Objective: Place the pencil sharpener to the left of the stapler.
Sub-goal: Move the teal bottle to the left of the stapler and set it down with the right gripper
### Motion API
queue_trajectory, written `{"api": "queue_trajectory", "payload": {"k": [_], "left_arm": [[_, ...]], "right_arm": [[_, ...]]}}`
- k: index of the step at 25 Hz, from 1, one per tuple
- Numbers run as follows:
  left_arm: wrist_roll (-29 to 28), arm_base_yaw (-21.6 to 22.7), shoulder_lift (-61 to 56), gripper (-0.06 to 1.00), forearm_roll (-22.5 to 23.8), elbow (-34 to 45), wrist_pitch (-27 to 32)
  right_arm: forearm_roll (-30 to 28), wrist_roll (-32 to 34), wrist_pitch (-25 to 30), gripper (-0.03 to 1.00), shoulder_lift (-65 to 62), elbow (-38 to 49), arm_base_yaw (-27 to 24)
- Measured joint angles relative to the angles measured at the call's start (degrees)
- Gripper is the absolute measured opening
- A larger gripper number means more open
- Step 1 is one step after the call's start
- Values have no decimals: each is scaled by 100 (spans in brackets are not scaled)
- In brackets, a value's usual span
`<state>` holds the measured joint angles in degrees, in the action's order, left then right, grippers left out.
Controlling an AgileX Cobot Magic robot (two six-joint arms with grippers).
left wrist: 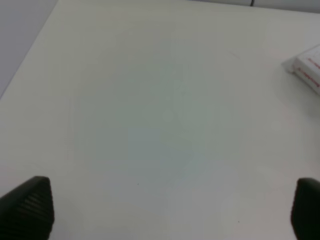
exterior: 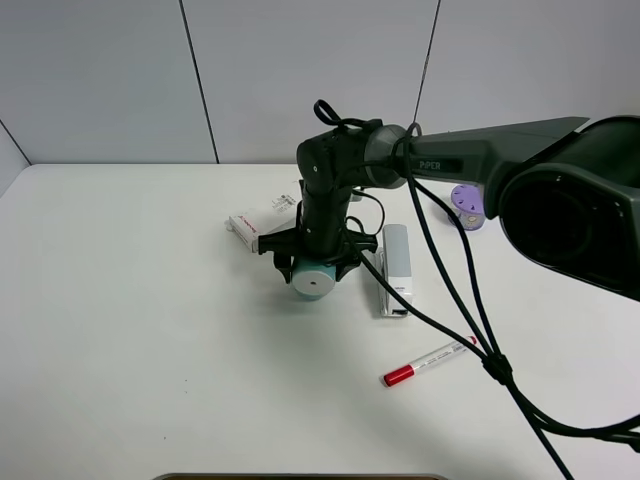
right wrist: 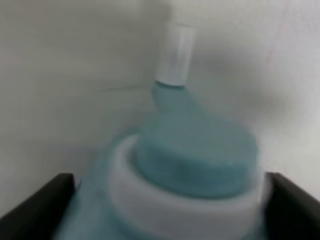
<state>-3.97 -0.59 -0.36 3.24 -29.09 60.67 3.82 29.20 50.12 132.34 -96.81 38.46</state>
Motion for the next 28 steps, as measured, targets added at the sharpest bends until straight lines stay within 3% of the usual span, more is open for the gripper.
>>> {"api": "queue_trajectory", "payload": {"k": [4, 7, 28], "left_arm": [[0, 0, 0, 95, 0, 0, 0], [0, 0, 0, 95, 0, 0, 0], [0, 0, 0, 95, 0, 0, 0]], "right_arm": [[0, -66, -25, 92, 0, 0, 0], [0, -83, -25, 97, 0, 0, 0], [-10, -83, 49, 99, -295, 0, 0]]}}
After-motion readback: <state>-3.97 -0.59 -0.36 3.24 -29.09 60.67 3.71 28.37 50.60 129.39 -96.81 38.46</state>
